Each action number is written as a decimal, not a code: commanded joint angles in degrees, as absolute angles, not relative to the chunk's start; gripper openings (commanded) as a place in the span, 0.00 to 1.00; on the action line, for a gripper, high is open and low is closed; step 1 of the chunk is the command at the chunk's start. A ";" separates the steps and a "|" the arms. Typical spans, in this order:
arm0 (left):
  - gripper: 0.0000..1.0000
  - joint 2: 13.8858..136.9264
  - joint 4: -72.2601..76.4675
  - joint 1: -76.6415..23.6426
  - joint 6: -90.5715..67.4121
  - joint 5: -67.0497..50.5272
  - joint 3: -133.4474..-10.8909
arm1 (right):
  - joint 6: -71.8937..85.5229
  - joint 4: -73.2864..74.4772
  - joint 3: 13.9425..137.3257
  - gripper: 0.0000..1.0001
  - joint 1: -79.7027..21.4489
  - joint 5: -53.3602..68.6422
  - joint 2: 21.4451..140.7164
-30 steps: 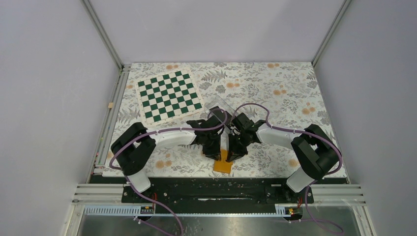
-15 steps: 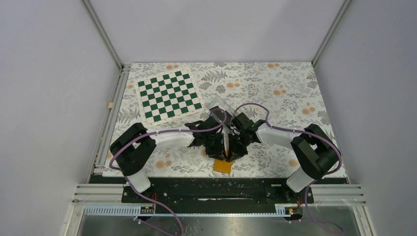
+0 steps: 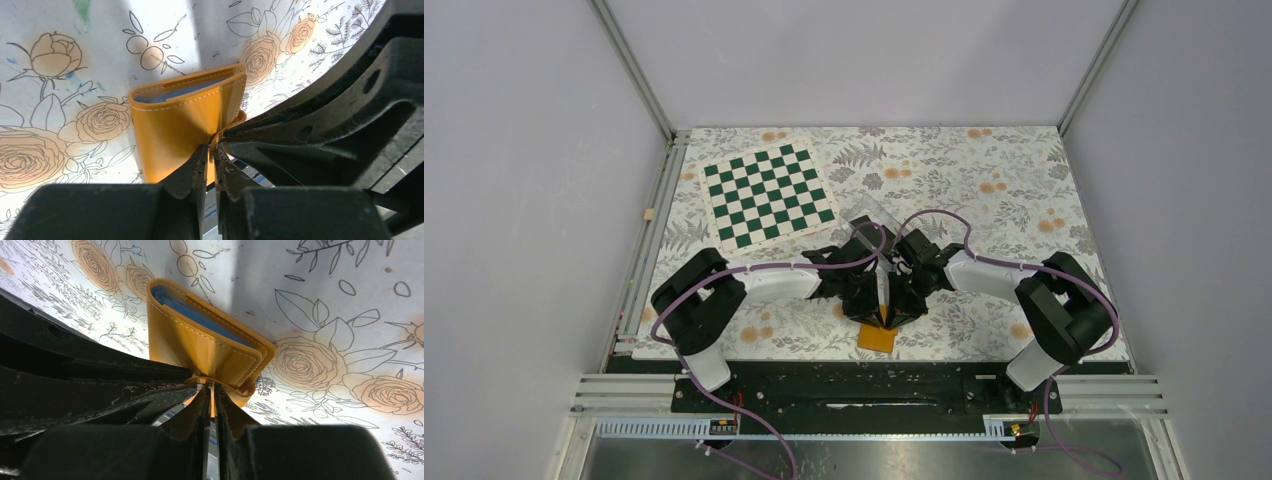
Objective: Put the credit cards into the card holder
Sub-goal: Close the card holder at the center of the board.
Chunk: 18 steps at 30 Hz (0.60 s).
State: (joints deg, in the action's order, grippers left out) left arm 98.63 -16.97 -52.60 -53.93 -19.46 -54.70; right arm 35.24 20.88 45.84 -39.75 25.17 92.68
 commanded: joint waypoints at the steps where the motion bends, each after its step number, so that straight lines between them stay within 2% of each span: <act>1: 0.11 98.62 -19.04 -52.78 -52.64 -19.03 -55.94 | 33.37 21.95 42.79 0.14 -42.16 18.53 97.96; 6: 0.12 98.99 -21.66 -52.76 -51.59 -18.08 -56.87 | 33.32 21.93 42.89 0.14 -42.11 18.58 98.08; 12: 0.07 99.90 -19.27 -52.77 -52.21 -19.21 -56.80 | 33.24 21.95 42.89 0.14 -42.13 18.65 97.92; 15: 0.00 100.38 -17.01 -52.82 -52.97 -20.40 -56.46 | 33.24 21.81 42.84 0.15 -42.16 18.81 97.56; 18: 0.00 100.38 -16.22 -52.78 -53.16 -20.89 -56.42 | 33.11 21.77 42.89 0.16 -42.17 18.94 96.53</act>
